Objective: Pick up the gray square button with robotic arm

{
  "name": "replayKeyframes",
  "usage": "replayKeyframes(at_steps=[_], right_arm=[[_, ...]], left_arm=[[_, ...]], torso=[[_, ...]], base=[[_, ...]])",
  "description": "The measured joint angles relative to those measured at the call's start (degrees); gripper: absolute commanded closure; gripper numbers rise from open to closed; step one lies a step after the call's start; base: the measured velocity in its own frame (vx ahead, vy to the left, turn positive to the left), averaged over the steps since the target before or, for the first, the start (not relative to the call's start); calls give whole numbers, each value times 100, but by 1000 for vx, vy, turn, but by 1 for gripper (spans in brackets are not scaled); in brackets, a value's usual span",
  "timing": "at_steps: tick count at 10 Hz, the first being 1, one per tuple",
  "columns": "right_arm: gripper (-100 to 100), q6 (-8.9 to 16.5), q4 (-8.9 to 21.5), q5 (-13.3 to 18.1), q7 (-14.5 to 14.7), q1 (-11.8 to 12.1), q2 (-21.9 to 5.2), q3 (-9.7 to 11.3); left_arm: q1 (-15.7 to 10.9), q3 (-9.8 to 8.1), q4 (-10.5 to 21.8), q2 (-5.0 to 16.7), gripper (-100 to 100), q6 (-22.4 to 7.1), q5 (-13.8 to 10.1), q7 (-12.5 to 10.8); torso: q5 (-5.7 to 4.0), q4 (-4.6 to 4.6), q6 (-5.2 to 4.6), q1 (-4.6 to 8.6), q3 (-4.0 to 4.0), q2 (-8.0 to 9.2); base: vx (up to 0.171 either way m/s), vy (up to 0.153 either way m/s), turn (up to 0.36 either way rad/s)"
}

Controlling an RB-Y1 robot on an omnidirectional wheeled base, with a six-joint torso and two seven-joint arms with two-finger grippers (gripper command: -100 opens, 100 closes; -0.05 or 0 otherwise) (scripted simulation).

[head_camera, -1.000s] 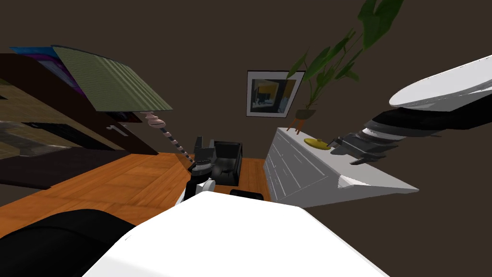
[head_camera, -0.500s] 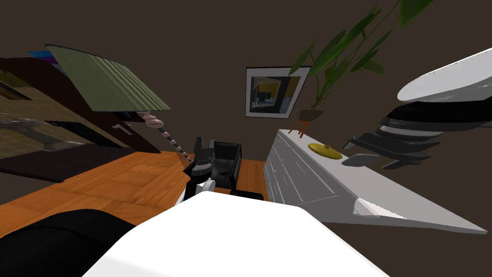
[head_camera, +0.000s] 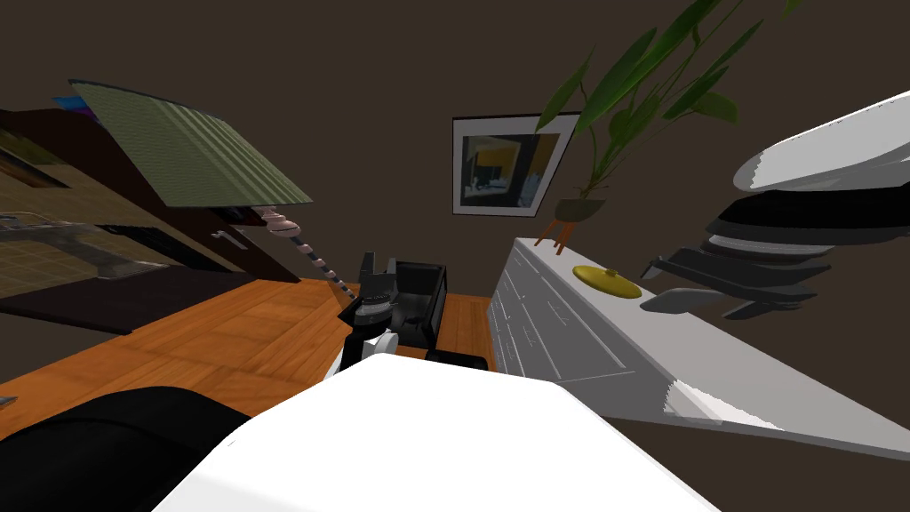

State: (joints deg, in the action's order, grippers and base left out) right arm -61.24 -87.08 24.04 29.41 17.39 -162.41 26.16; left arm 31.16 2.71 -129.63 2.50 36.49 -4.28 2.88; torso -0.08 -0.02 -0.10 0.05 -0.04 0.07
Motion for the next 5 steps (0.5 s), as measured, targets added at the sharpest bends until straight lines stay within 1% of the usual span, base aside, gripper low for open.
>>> replayKeyframes(at_steps=[4, 5], right_arm=[[-100, 0, 0, 0, 0, 0, 0, 0], [-100, 0, 0, 0, 0, 0, 0, 1]], left_arm=[[0, 0, 0, 0, 0, 0, 0, 0], [0, 0, 0, 0, 0, 0, 0, 0]], torso=[[1, -1, 0, -5, -1, 2], [1, 0, 1, -2, 0, 0]], base=[[-1, 1, -7], [-33, -50, 245]])
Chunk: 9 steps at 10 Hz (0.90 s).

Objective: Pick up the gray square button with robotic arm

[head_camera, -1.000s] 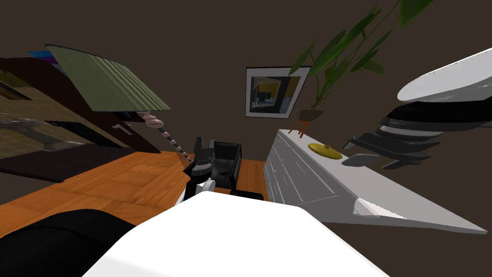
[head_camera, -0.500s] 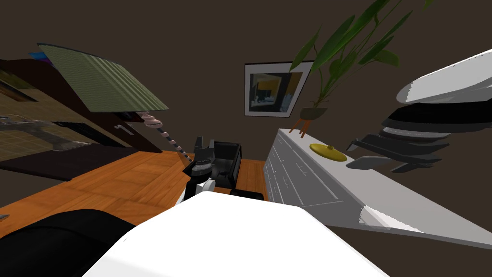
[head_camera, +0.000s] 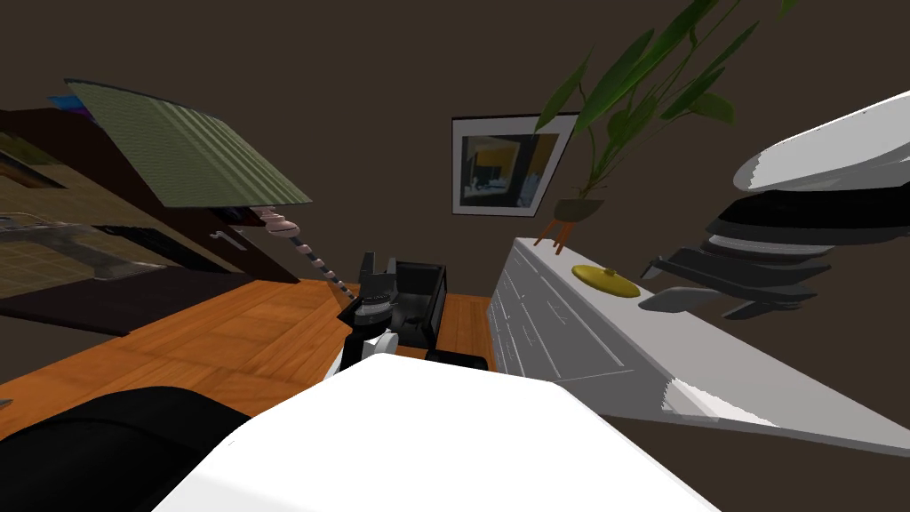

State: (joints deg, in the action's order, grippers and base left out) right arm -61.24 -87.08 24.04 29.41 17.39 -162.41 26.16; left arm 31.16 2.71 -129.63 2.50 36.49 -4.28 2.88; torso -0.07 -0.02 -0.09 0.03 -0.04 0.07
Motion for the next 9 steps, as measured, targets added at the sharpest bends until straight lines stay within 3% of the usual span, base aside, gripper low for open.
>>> replayKeyframes(at_steps=[6, 7, 9], right_arm=[[-100, -27, -234, -616, -361, -471, -322, -277], [-100, -40, -269, -716, -421, -511, -381, -320], [-100, -113, -126, -551, -386, -382, -304, -187]], left_arm=[[-1, 0, 0, 1, 0, 0, 0, 0], [-1, 0, 0, 0, 0, 0, 0, 0], [2, 0, 0, -1, 0, 0, 0, 0]], torso=[[-6, -5, -1, 24, -12, 21], [-5, -4, 0, 20, -10, 17], [3, 5, -8, -25, 16, -30]], base=[[-52, -70, 176], [61, 40, -159], [104, 93, -278]])
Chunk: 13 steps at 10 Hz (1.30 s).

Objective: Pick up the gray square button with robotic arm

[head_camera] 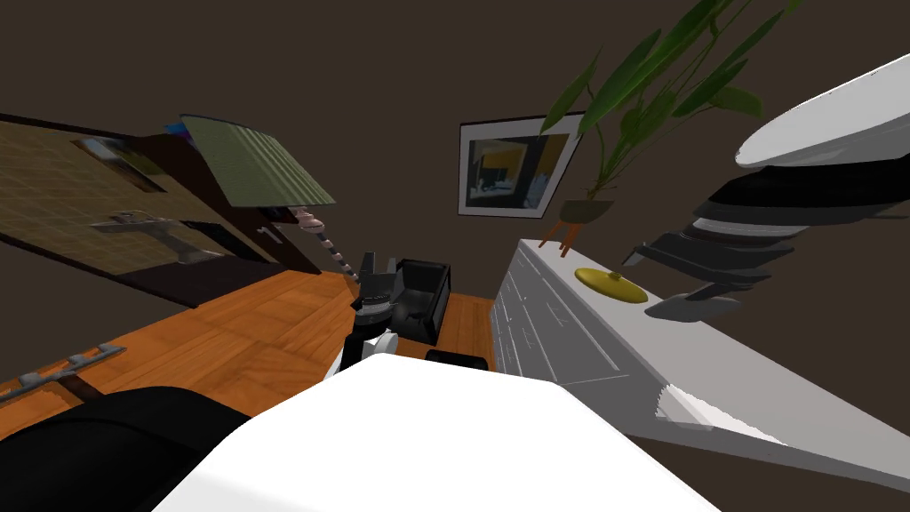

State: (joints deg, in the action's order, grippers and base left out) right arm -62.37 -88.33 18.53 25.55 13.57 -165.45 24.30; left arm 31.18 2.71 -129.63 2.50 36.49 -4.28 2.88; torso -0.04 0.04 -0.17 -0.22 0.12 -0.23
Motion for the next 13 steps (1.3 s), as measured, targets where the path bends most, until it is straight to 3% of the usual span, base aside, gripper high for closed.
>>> replayKeyframes(at_steps=[5, 6, 7, 10, 11, 13], right_arm=[[-100, 32, 148, 488, 280, 356, 219, 217], [0, 26, 145, 496, 293, 363, 228, 224], [-100, 26, 146, 495, 292, 362, 227, 223], [-100, 306, 181, 621, 282, 626, 478, 208], [100, 329, 177, 625, 279, 632, 484, 209], [100, 327, 178, 624, 278, 631, 484, 209]], left_arm=[[-2, 0, 0, 1, 0, 0, 0, 0], [-2, 0, 0, 1, 0, 0, 0, 0], [-2, 0, 0, 1, 0, 0, 0, 0], [-2, 0, 0, 1, 0, 0, 0, 0], [-2, 0, 0, 1, 0, 0, 0, 0], [-2, 0, 0, 1, 0, 0, 0, 0]], torso=[[-5, -4, 5, 24, -13, 25], [-3, -5, 7, 25, -14, 27], [-4, -5, 7, 27, -14, 26], [-4, -4, 7, 23, -14, 26], [-3, -5, 7, 24, -14, 26], [-4, -5, 7, 27, -14, 25]], base=[[25, 23, -90], [0, 0, 0], [-4, 14, 40], [-6, 19, 24], [0, 0, 0], [0, 0, 0]])
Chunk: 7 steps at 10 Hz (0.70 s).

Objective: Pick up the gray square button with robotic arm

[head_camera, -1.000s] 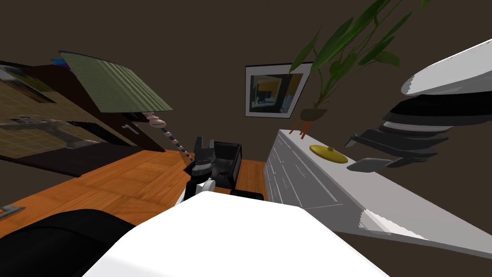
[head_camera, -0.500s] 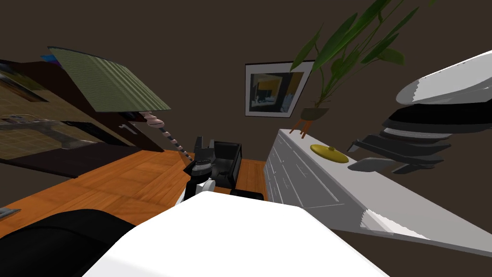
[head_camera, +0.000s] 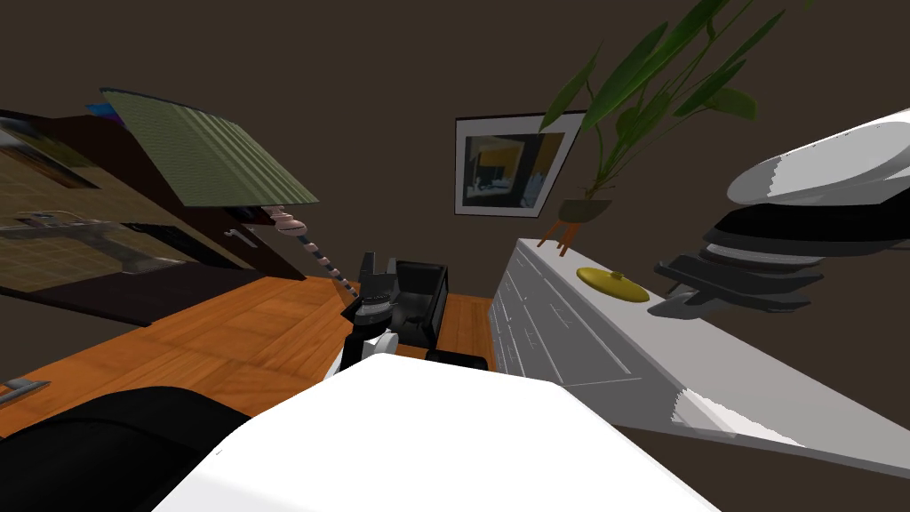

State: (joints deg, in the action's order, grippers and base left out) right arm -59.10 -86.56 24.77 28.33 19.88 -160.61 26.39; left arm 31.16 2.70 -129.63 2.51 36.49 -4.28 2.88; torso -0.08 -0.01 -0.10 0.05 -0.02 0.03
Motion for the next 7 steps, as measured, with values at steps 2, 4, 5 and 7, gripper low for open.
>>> replayKeyframes(at_steps=[2, 4, 5, 7], right_arm=[[100, 0, 0, 0, -1, 0, 0, 0], [100, 0, 0, 0, -1, 0, 0, 0], [100, -37, -72, -27, -4, -105, -79, 30], [100, -189, -120, -96, -10, -264, -230, 43]], left_arm=[[0, 0, 0, 0, 0, 0, 0, 0], [0, 0, 0, 0, 0, 0, 0, 0], [0, 0, 0, 0, 0, 0, 0, 0], [0, 0, 0, 0, 0, 0, 0, 0]], torso=[[0, 0, 1, 0, 0, 0], [0, 0, 0, 0, 0, 0], [3, -3, -2, 1, -2, 2], [3, -2, -1, 0, -2, 2]], base=[[0, 0, 0], [2, -9, -24], [9, -23, -34], [6, -15, -11]])
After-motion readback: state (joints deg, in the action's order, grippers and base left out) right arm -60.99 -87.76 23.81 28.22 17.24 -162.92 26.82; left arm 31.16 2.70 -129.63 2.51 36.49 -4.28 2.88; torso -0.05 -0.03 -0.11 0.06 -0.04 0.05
